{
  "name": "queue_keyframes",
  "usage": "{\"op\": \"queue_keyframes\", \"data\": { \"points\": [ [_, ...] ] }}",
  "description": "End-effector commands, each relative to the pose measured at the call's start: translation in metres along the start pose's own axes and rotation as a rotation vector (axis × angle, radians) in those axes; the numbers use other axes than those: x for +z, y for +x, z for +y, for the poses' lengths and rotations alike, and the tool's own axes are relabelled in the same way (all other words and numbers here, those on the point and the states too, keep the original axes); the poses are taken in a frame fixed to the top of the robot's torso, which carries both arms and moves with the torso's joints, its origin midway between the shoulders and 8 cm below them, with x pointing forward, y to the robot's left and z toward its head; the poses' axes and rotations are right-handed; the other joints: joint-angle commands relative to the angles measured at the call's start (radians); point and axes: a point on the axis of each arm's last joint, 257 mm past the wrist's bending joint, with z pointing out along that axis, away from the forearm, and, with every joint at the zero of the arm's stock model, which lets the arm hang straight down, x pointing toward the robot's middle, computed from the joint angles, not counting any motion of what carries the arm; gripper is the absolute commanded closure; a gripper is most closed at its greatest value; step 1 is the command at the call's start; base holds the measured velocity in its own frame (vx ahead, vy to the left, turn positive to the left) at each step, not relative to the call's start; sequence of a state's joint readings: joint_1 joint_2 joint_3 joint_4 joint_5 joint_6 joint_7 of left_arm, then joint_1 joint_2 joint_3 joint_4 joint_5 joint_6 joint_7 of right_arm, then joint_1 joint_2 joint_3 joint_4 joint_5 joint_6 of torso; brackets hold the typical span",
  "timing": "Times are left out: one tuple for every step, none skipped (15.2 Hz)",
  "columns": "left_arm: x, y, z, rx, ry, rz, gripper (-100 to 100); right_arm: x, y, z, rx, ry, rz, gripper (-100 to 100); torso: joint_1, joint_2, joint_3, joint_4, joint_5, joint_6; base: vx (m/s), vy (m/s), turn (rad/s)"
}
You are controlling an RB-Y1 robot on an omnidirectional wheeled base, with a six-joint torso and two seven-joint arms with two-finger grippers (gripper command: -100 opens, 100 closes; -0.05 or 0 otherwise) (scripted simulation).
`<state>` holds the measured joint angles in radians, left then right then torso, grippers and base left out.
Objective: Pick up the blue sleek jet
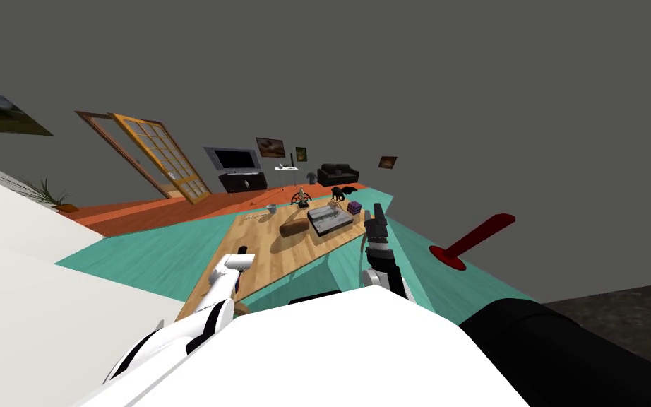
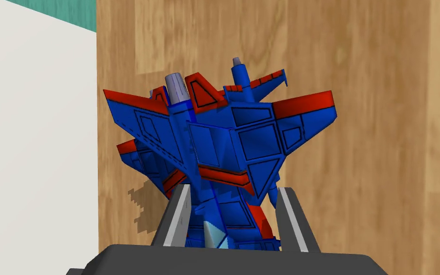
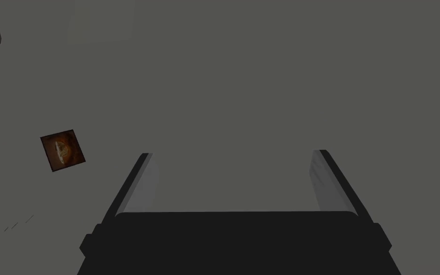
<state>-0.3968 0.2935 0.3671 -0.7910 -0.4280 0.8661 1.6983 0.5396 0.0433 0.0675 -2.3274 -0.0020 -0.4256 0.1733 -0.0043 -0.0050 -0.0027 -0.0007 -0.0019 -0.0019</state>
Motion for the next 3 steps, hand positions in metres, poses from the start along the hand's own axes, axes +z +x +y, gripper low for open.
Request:
{"op": "queue_keyframes", "data": {
  "points": [
    [-0.0049, 0.0045, 0.0034, 0.017, -0.006, 0.009, 100, 0.0000, 0.0000, 0.0000, 0.000, 0.000, 0.000, 0, 0.000, 0.000, 0.000, 0.000, 0.000, 0.000, 0.032, -0.046, 0.088],
    [-0.0076, 0.0073, 0.0054, 0.027, -0.010, 0.014, 100, 0.0000, 0.0000, 0.0000, 0.000, 0.000, 0.000, 0, 0.001, 0.001, 0.000, 0.000, 0.000, 0.000, 0.037, -0.048, 0.147],
    [-0.0049, 0.0049, 0.0034, 0.013, -0.007, 0.010, 100, 0.0000, 0.0000, 0.0000, 0.000, 0.000, 0.000, 0, 0.001, 0.001, 0.000, 0.000, 0.000, 0.000, 0.025, -0.034, 0.068]
  ]
}}
